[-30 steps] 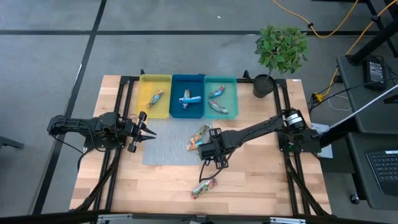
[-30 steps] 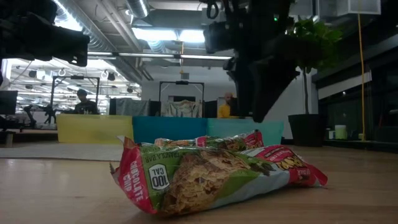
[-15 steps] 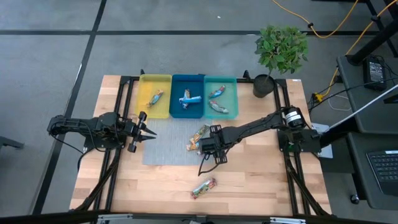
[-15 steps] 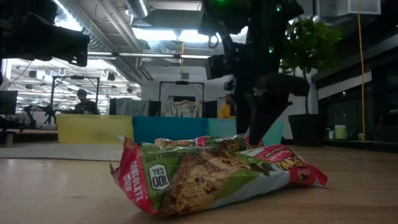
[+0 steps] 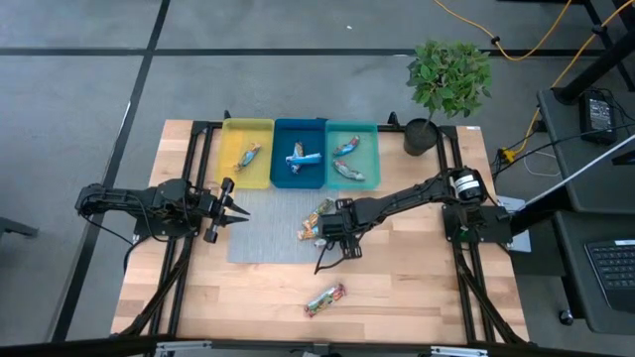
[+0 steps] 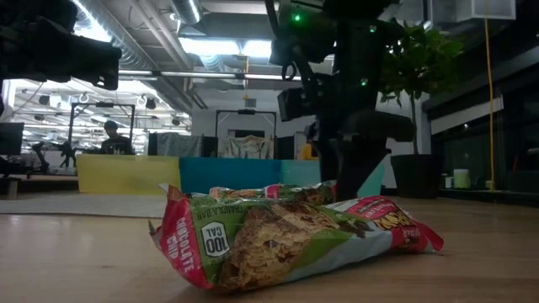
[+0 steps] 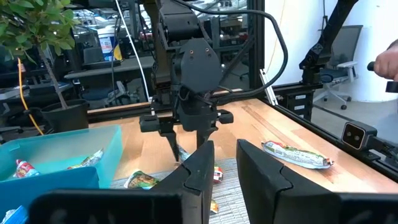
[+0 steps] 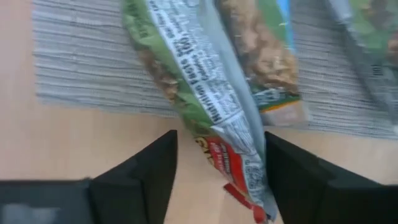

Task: Pick and place Granola Bars by type
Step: Put the red granola bar into the light blue bin

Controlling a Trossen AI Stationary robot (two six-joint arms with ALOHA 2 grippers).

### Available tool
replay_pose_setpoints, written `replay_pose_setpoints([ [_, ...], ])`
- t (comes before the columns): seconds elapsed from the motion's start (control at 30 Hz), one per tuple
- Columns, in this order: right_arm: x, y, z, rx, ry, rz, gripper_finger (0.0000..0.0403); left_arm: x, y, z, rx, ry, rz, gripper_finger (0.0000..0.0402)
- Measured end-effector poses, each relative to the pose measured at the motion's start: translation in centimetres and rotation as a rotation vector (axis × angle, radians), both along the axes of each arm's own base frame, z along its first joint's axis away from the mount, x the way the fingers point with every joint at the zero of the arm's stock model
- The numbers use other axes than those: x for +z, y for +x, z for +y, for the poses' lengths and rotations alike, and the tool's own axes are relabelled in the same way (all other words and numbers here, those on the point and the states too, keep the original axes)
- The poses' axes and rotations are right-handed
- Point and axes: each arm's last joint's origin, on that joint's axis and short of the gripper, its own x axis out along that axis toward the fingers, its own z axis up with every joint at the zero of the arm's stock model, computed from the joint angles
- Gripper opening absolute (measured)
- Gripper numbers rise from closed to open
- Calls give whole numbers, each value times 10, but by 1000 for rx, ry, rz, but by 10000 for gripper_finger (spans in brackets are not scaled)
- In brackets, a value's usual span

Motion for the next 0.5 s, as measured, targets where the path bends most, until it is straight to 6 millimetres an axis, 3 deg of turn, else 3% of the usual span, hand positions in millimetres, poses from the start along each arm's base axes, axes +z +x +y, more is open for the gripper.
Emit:
replay_pose_setpoints([
  [0.4, 0, -1, 1, -1, 20, 10, 42, 0, 0, 0, 0, 0, 0, 59],
  [0.5, 1, -4, 0, -1, 26, 37, 18, 0, 0, 0, 0, 0, 0, 62],
])
